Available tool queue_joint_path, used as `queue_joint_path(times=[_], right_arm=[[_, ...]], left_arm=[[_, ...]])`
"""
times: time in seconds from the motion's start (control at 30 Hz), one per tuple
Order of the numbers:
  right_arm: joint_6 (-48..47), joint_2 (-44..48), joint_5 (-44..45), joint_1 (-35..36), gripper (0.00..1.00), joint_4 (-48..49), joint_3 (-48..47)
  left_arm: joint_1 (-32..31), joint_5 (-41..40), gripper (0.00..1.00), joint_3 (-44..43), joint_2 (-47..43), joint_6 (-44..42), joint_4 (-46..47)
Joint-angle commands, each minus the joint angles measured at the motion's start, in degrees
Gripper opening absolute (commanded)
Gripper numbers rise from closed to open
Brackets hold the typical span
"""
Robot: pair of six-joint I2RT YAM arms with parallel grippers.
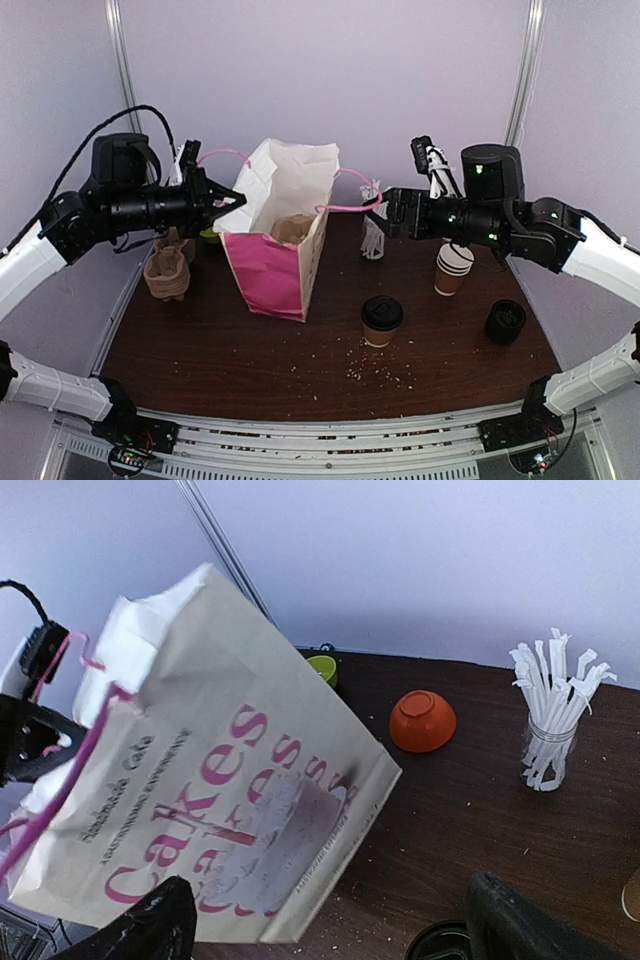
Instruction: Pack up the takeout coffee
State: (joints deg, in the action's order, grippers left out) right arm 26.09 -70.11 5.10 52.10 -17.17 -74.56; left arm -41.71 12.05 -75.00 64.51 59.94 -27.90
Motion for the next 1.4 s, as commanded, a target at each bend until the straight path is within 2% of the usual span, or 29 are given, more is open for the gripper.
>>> queue_joint_path(times=[0.0, 0.07, 0.13, 0.33, 0.73, 0.87, 1.23, 1.37], right_arm=[[1.9, 1.5, 0.2, -0.8, 0.96, 2.3, 3.4], [2.1, 1.7, 0.1, -1.1, 0.96, 2.3, 3.7], [1.9, 2.1, 0.1, -1.2, 0.96, 2.1, 3.6], [-0.6, 3.8, -0.8, -1.3, 0.96, 2.4, 3.3], [-4.2, -0.4, -7.3, -1.1, 0.96, 0.1, -1.2], [-4.3, -2.8, -8.9, -0.5, 0.97, 1.0, -1.4], [-2.7, -10.2, -6.5, -0.2, 0.98, 0.2, -3.0], [-3.2, -10.1, -5.7, -0.2, 0.93, -0.2, 0.8]], left_arm=[[-0.3, 3.1, 0.00, 18.8, -1.1, 5.0, 5.1], [-0.3, 4.3, 0.00, 22.5, -1.1, 6.0, 7.2], [-0.3, 4.4, 0.00, 22.0, -0.7, 5.2, 7.2], [-0.3, 2.2, 0.00, 11.2, 2.8, -4.2, 0.0], [-1.0, -4.2, 0.00, 0.0, 4.9, -23.3, -4.3], [-2.5, -6.7, 0.00, 0.1, 5.3, -28.0, -4.4], [-8.2, -11.3, 0.00, -1.7, 9.4, -34.3, -4.9], [-9.6, -14.2, 0.00, -1.6, 8.9, -37.1, -4.9]])
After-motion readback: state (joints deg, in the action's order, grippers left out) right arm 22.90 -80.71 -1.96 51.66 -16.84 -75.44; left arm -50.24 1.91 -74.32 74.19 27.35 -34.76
